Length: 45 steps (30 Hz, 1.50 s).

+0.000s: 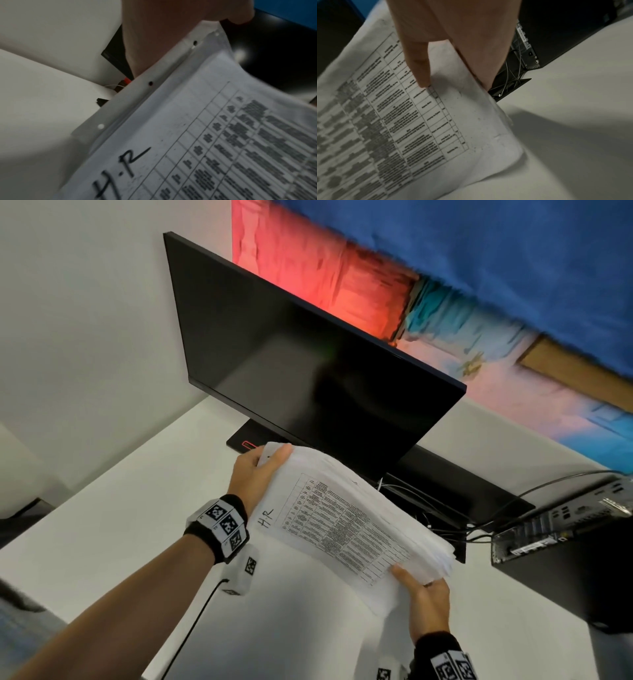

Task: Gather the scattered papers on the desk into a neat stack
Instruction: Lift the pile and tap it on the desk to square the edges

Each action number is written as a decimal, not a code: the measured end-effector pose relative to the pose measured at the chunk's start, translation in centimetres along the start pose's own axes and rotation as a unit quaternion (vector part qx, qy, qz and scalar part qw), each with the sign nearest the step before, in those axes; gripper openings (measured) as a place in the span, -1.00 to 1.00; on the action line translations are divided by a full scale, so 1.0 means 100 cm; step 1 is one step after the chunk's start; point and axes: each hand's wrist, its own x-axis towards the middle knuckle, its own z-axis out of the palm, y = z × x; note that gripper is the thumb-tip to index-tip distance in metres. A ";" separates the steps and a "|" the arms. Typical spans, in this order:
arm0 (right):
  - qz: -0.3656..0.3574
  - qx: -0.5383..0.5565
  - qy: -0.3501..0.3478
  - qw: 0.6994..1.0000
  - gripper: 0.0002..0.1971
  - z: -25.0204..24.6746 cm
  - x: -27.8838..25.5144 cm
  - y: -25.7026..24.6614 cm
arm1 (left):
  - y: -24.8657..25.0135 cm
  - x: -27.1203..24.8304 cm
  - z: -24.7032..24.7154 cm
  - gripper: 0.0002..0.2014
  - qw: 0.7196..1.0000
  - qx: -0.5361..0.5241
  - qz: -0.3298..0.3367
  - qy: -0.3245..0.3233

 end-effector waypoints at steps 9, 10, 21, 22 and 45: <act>0.003 -0.013 0.004 1.000 -0.61 -0.005 0.002 0.013 | -0.001 0.019 -0.010 -0.87 0.997 0.036 0.021 0.061; 0.012 -0.003 0.004 1.000 -0.58 -0.006 0.005 0.017 | -0.004 0.020 -0.013 -0.85 0.999 0.024 0.004 0.033; 0.028 0.045 -0.015 0.998 -0.53 -0.016 0.013 0.010 | -0.005 -0.003 -0.019 -0.73 0.995 0.087 -0.004 -0.041; 0.032 0.032 -0.013 0.999 -0.63 -0.019 0.014 0.013 | -0.008 -0.004 -0.021 -0.71 0.993 0.102 -0.018 -0.055; 0.030 0.093 -0.002 0.995 -0.39 -0.019 0.016 0.021 | -0.027 -0.014 -0.012 -0.56 0.989 0.089 -0.042 -0.111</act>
